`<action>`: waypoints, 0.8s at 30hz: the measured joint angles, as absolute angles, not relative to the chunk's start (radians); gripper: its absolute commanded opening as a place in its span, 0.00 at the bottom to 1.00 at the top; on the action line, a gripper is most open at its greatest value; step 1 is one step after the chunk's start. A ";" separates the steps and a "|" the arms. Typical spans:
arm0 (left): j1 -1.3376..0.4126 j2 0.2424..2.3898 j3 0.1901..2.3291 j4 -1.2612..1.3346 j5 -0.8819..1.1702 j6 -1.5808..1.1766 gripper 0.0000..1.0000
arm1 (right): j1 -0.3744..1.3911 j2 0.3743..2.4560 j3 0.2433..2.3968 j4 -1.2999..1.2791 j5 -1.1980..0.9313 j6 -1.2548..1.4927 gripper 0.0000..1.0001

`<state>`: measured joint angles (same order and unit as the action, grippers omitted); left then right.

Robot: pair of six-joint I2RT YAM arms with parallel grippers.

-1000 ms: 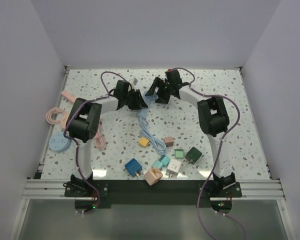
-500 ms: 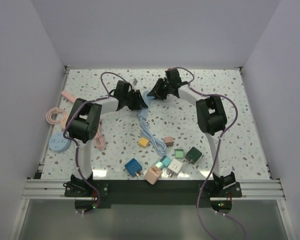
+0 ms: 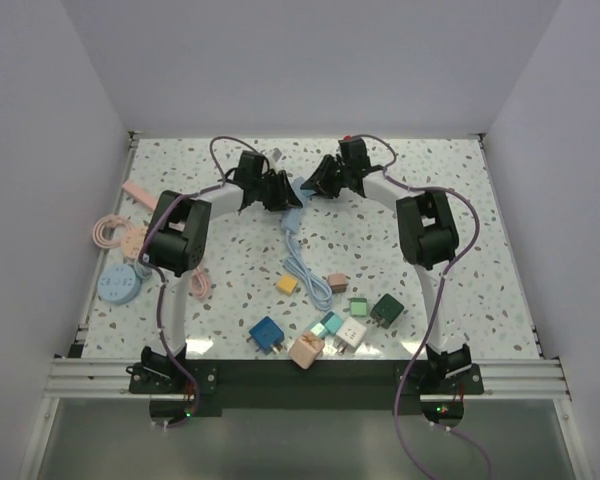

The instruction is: Pull the plug off the socket

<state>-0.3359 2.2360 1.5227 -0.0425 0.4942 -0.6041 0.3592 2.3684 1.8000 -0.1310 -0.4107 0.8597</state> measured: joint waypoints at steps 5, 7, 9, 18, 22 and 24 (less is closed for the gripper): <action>-0.336 2.243 1.529 -0.047 0.494 -0.601 0.00 | 0.358 2.368 1.800 -0.133 -0.411 0.864 0.00; -0.335 2.241 1.521 -0.039 0.491 -0.607 0.00 | 0.358 2.365 1.791 -0.124 -0.411 0.865 0.00; -0.333 2.234 1.505 -0.031 0.493 -0.609 0.00 | 0.358 2.340 1.750 -0.102 -0.408 0.871 0.00; -0.369 2.216 1.478 -0.057 0.521 -0.597 0.00 | 0.330 2.045 1.413 -0.095 -0.360 0.873 0.00; -0.340 2.216 1.486 -0.049 0.461 -0.617 0.00 | 0.321 1.837 1.335 -0.147 -0.392 0.849 0.00; -0.329 2.216 1.489 -0.048 0.445 -0.625 0.00 | 0.322 1.746 1.317 -0.163 -0.399 0.827 0.00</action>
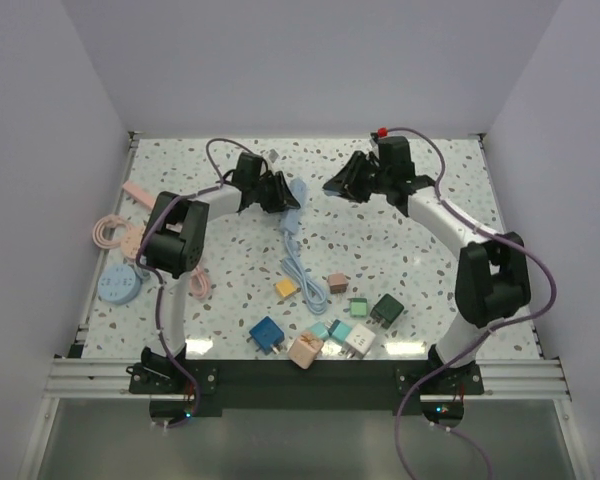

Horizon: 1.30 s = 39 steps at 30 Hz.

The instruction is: Pull the plug off the socket

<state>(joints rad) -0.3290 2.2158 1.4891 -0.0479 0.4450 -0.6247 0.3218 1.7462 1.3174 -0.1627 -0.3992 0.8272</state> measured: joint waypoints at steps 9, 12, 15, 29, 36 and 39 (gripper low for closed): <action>-0.325 2.216 1.505 -0.065 0.434 -0.626 0.00 | 0.323 1.631 1.214 -0.419 -0.490 0.586 0.00; -0.319 2.217 1.514 -0.073 0.427 -0.624 0.00 | 0.323 1.631 1.106 -0.524 -0.509 0.498 0.00; -0.312 2.218 1.515 -0.073 0.427 -0.624 0.00 | 0.326 1.631 1.053 -0.630 -0.524 0.414 0.00; -0.306 2.218 1.510 -0.065 0.440 -0.626 0.00 | 0.353 1.646 1.006 -0.786 -0.513 0.308 0.99; -0.250 2.191 1.492 -0.093 0.448 -0.627 0.00 | 0.353 1.626 1.083 -0.826 -0.492 0.329 0.99; -0.170 2.176 1.498 -0.149 0.429 -0.623 0.00 | 0.353 1.606 1.136 -0.827 -0.484 0.337 0.99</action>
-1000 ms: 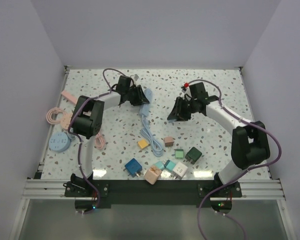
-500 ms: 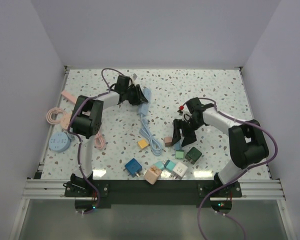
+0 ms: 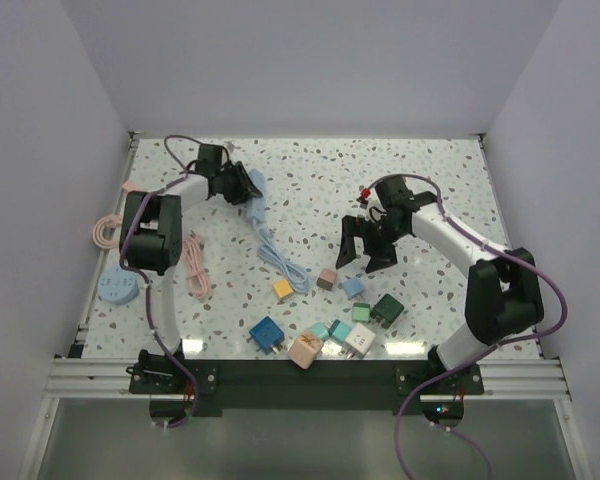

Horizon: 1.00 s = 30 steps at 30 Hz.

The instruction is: Pull the plug off the socket

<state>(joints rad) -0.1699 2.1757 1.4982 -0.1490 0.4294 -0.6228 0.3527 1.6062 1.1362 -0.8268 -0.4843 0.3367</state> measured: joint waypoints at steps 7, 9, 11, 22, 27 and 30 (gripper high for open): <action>0.086 2.175 1.607 -0.332 0.293 -0.562 0.00 | 0.353 1.592 1.167 -0.815 -0.481 0.356 0.99; 0.152 2.175 1.626 -0.367 0.255 -0.542 0.00 | 0.353 1.597 1.171 -0.806 -0.481 0.366 0.99; 0.211 2.180 1.646 -0.405 0.212 -0.522 0.00 | 0.353 1.609 1.184 -0.796 -0.479 0.375 0.99; 0.284 2.167 1.621 -0.423 0.175 -0.470 1.00 | 0.353 1.650 1.244 -0.727 -0.462 0.389 0.99; 0.262 2.075 1.536 -0.419 0.197 -0.458 1.00 | 0.353 1.649 1.245 -0.692 -0.462 0.405 0.99; 0.232 2.012 1.477 -0.412 0.231 -0.449 1.00 | 0.353 1.649 1.253 -0.673 -0.461 0.412 0.99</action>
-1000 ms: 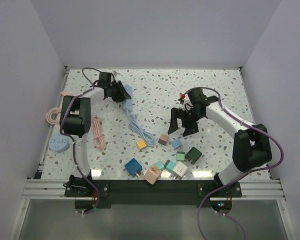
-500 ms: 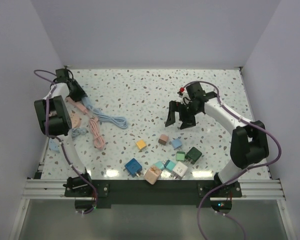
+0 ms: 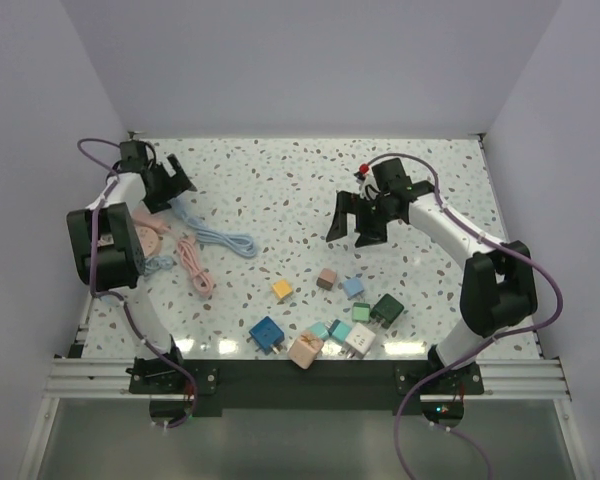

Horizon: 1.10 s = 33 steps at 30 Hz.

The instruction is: Pull the plug off the socket

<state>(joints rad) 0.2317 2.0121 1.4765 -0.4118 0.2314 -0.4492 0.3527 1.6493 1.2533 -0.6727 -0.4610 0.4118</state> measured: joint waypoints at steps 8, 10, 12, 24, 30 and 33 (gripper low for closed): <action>0.041 1.744 1.349 -0.317 0.392 -0.433 1.00 | 0.352 1.638 1.279 -0.634 -0.424 0.412 0.99; -0.014 1.666 1.322 -0.280 0.432 -0.429 1.00 | 0.352 1.623 1.279 -0.634 -0.400 0.413 0.99; -0.043 1.602 1.307 -0.262 0.453 -0.427 1.00 | 0.352 1.604 1.279 -0.634 -0.385 0.413 0.99; -0.041 1.422 1.251 -0.287 0.464 -0.389 1.00 | 0.352 1.355 1.171 -0.612 -0.307 0.419 0.99; -0.062 1.293 1.245 -0.222 0.549 -0.376 1.00 | 0.352 1.169 1.109 -0.607 -0.226 0.410 0.99; -0.066 1.264 1.245 -0.178 0.593 -0.376 1.00 | 0.352 1.098 1.105 -0.619 -0.179 0.404 0.99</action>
